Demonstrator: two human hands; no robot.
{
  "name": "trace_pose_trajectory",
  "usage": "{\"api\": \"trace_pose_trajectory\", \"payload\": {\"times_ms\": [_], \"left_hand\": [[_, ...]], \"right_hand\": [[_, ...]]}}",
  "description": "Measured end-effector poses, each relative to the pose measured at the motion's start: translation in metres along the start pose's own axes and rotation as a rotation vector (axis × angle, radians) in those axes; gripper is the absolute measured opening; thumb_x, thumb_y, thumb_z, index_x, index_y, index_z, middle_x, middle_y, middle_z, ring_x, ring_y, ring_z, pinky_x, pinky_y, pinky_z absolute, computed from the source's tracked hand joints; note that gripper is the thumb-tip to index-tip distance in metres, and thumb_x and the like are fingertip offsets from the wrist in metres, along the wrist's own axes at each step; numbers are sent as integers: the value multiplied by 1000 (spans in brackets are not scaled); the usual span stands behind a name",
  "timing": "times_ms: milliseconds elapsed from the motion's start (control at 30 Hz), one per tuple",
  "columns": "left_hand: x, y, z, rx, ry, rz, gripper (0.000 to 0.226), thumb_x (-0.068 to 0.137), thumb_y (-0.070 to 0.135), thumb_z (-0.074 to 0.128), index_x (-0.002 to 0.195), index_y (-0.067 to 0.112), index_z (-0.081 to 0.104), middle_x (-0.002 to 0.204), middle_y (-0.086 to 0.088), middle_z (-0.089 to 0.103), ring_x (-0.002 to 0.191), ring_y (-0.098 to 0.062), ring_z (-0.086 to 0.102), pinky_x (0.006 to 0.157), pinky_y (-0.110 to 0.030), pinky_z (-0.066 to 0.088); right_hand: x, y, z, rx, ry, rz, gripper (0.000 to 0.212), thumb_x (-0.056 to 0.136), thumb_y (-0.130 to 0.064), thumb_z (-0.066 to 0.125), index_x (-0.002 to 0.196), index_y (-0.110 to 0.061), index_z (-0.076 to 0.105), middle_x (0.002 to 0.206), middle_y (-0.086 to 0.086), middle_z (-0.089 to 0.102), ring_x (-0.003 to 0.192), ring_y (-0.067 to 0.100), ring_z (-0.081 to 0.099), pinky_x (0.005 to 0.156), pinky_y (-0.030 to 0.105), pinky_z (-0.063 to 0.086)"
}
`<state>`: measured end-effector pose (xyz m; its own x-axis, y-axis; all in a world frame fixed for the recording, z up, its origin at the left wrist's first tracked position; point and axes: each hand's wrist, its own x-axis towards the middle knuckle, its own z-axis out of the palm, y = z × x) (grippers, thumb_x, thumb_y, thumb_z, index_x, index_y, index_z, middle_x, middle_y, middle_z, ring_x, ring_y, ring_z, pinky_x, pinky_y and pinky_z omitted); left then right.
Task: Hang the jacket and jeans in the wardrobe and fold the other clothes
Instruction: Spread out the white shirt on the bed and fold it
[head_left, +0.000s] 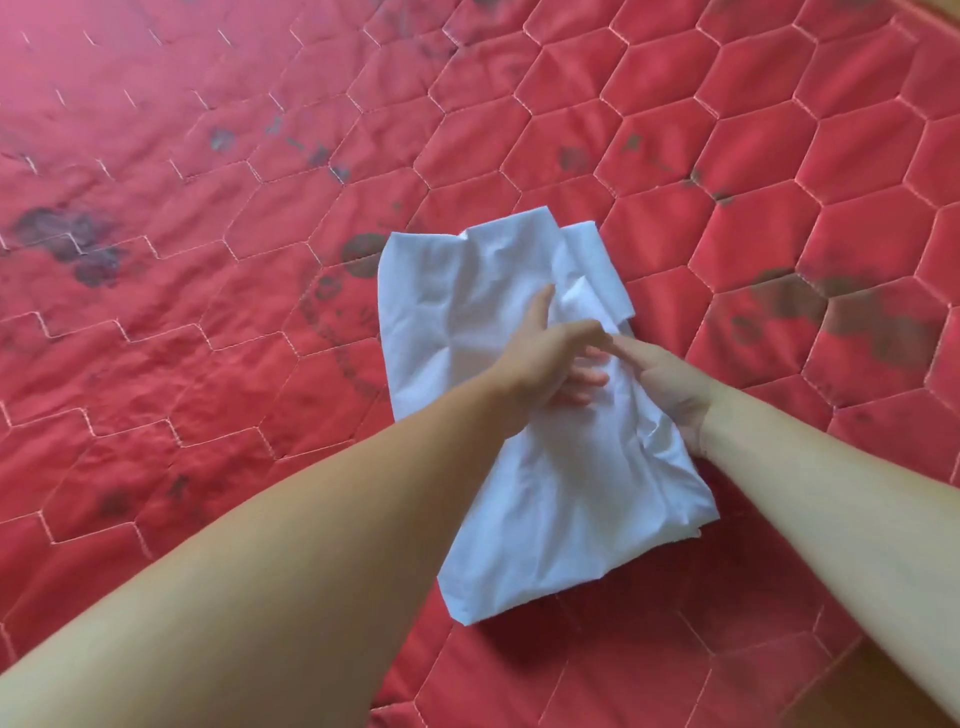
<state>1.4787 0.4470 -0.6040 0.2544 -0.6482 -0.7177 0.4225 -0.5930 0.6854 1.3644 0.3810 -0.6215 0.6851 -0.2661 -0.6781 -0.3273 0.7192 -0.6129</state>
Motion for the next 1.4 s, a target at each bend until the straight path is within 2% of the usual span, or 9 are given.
{"api": "trace_pose_trajectory", "payload": {"times_ms": [200,333,467,733,867,1033,1200,1267,1400], "left_hand": [[17,-14,-8,-73,38,-42,75,88,7,56,149,36,24,86,-8,66,67,-21,65,62,-34,54],[18,-4,-3,-51,4,5,63,89,8,55,144,34,35,91,-7,68,64,-20,66,59,-30,54],[17,-1,1,40,-76,27,62,90,9,56,141,37,36,101,-9,74,67,-20,68,69,-35,55],[17,-11,-15,171,-6,89,62,92,7,54,144,36,39,102,-10,71,70,-21,66,74,-42,57],[8,-14,-24,473,123,416,53,81,10,53,129,32,56,88,5,67,68,-12,64,68,-27,54],[10,-1,-67,929,407,979,37,80,19,50,112,20,68,97,6,66,90,-17,62,85,-38,48],[26,17,-116,1135,588,691,45,91,41,45,135,32,51,140,7,48,130,-16,42,101,-37,28],[31,23,-124,993,504,584,47,93,47,40,136,29,49,128,5,54,119,-16,49,96,-35,34],[40,26,-139,832,406,408,36,103,45,36,95,20,60,86,4,57,81,-16,50,68,-31,36]], "right_hand": [[18,5,-9,-168,205,-30,20,96,-9,55,110,-15,66,72,2,70,64,16,68,58,27,55],[14,4,-17,-47,195,-65,21,96,-17,57,111,-16,71,83,5,73,84,26,70,81,41,54],[2,7,-29,71,205,-50,23,97,-23,54,110,-14,71,90,10,73,90,27,70,81,41,54],[19,-4,-31,-277,376,11,51,86,-51,63,107,-5,68,114,11,70,102,18,63,100,41,47],[33,-8,-23,-509,522,-163,39,87,-45,62,67,-16,46,63,2,40,61,17,39,59,30,32],[29,1,-24,-747,707,-377,52,93,-24,56,51,-21,24,51,-6,22,49,11,20,49,31,19],[42,-21,-28,-975,891,-513,36,90,-45,58,66,-18,53,61,-2,53,62,17,46,65,31,36],[58,-36,-25,-987,918,-564,21,88,-41,58,91,-21,60,90,3,62,83,16,51,75,30,39],[95,-71,-13,-1041,764,-463,52,84,-43,57,129,-19,52,127,8,52,119,26,45,98,30,33]]}}
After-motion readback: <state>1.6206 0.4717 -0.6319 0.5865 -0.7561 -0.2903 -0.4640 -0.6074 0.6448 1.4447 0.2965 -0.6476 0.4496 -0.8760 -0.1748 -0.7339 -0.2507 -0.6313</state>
